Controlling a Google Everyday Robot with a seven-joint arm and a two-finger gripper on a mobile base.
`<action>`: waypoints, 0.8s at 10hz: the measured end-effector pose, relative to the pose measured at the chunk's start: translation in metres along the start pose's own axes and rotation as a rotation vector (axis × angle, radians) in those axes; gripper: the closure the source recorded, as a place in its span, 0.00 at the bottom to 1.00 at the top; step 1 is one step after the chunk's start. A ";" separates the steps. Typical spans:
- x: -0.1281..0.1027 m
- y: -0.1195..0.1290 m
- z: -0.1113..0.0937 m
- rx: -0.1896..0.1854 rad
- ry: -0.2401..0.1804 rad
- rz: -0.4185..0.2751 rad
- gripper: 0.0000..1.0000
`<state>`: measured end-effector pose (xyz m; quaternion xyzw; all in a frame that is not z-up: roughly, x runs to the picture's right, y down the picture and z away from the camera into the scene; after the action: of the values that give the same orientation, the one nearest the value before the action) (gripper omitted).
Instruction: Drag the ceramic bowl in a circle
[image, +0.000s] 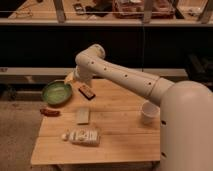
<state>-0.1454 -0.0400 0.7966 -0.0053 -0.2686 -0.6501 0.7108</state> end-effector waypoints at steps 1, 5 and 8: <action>0.001 0.000 0.000 0.002 0.000 0.001 0.20; 0.026 -0.025 0.018 0.007 -0.052 -0.017 0.20; 0.045 -0.043 0.048 -0.007 -0.079 -0.023 0.20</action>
<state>-0.2034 -0.0712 0.8408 -0.0302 -0.2943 -0.6583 0.6922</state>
